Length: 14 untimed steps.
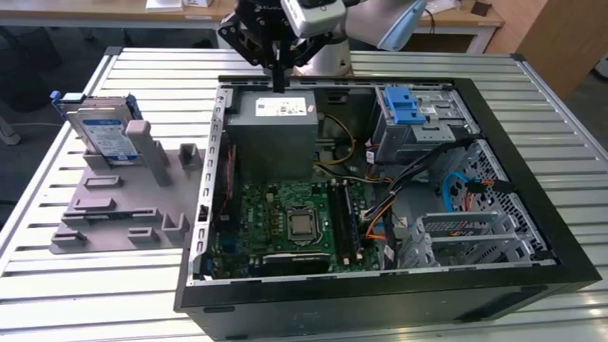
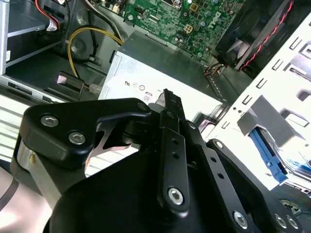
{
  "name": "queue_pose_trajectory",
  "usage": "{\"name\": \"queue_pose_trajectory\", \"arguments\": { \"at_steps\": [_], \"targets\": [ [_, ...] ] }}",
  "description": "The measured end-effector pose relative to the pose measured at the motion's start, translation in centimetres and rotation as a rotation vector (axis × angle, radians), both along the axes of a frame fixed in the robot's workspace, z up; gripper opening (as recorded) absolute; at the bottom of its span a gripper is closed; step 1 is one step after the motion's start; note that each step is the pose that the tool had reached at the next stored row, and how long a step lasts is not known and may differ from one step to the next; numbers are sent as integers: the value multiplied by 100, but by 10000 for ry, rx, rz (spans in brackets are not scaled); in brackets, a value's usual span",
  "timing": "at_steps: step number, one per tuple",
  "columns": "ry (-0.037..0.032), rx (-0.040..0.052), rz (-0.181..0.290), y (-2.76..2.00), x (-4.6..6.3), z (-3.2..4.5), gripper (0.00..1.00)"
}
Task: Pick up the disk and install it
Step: 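Reach for the disk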
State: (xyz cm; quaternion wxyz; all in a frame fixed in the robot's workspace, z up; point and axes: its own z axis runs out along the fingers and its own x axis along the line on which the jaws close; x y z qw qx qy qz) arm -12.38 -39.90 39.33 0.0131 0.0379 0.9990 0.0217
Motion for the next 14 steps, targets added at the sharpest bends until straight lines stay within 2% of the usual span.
{"name": "queue_pose_trajectory", "arguments": {
  "at_steps": [14],
  "targets": [
    [0, 0, 0, 10, -165, -3, 11]
  ]
}}
